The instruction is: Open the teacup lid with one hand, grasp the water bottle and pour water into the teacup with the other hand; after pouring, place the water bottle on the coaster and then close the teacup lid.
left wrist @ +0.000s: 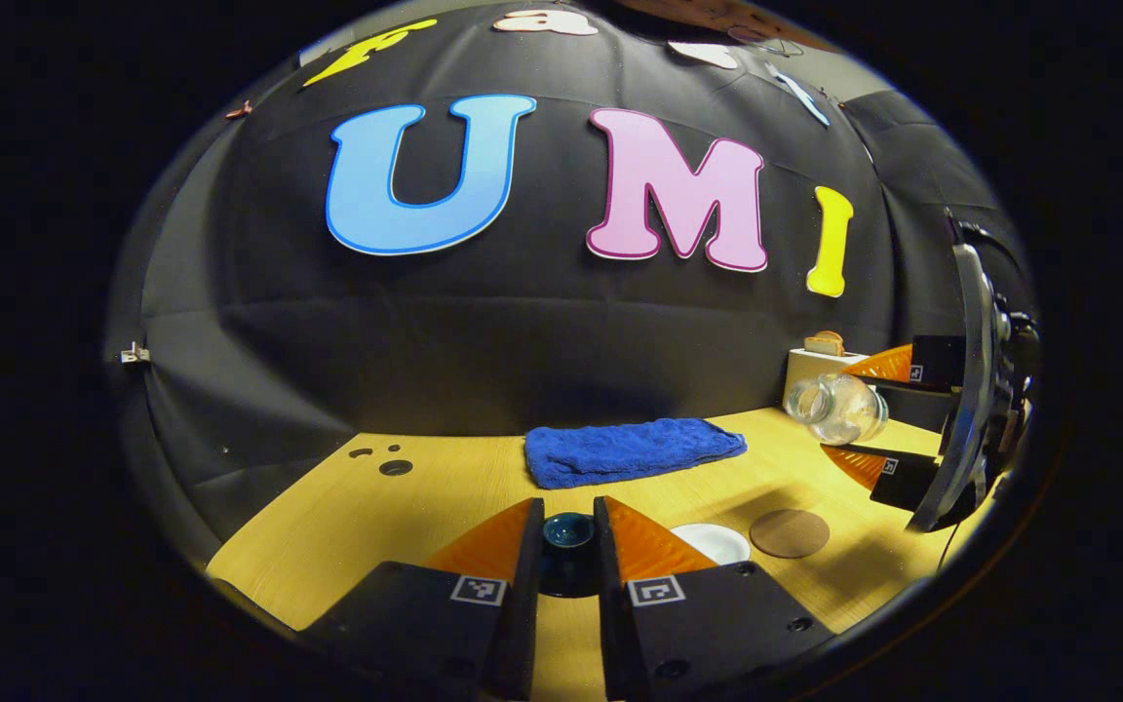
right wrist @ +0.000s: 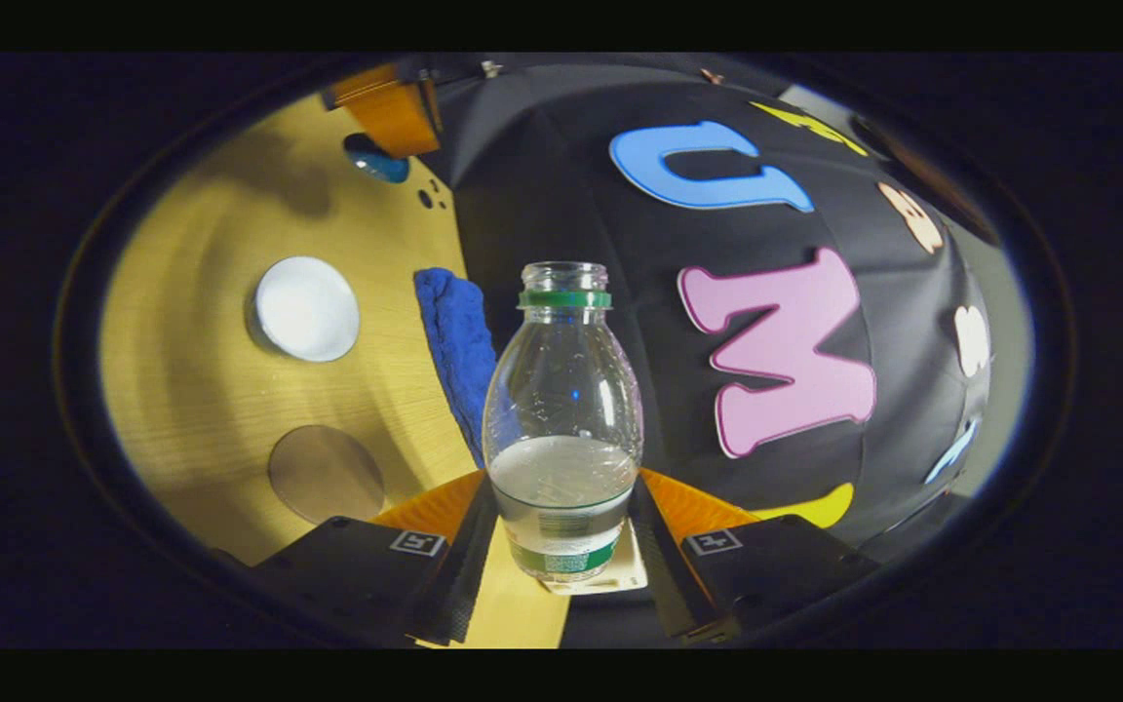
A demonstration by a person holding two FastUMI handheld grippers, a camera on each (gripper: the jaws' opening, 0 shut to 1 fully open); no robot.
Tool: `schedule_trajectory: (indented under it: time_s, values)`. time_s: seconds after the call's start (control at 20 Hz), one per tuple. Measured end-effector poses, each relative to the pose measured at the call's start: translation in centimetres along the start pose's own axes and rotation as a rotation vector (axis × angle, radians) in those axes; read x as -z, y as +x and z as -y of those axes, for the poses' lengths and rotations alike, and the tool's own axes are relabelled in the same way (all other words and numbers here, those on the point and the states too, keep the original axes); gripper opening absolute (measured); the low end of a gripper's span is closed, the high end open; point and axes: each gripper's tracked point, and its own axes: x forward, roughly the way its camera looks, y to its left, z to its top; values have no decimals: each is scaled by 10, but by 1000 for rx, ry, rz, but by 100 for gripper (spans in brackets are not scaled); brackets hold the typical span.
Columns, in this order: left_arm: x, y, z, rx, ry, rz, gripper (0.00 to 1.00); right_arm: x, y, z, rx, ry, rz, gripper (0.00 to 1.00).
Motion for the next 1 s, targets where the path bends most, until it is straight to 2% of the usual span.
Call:
schedule_trajectory:
  time_s: [0.15,0.2,0.45,0.5,0.55,0.75,0.95,1.0]
  values:
    - [1,-2,-5,-14,1,2,31,-3,4,-4,1,-85,25,71]
    - [1,-3,-7,-16,3,1,31,-3,6,-8,-7,-106,27,74]
    - [6,-5,-11,-16,3,-6,31,3,13,-18,3,-287,7,74]
    - [7,-5,-12,-18,2,-7,27,3,14,-20,0,-318,14,74]
    - [7,-5,-13,-19,1,-7,31,3,15,-22,2,-345,18,74]
    - [10,-6,-16,-20,-4,-17,34,-1,20,-23,3,-385,39,74]
    - [9,-7,-17,-21,-4,-15,27,-2,18,-25,17,-430,51,74]
    - [10,-7,-17,-20,-2,-16,31,-2,18,-26,17,-433,52,74]
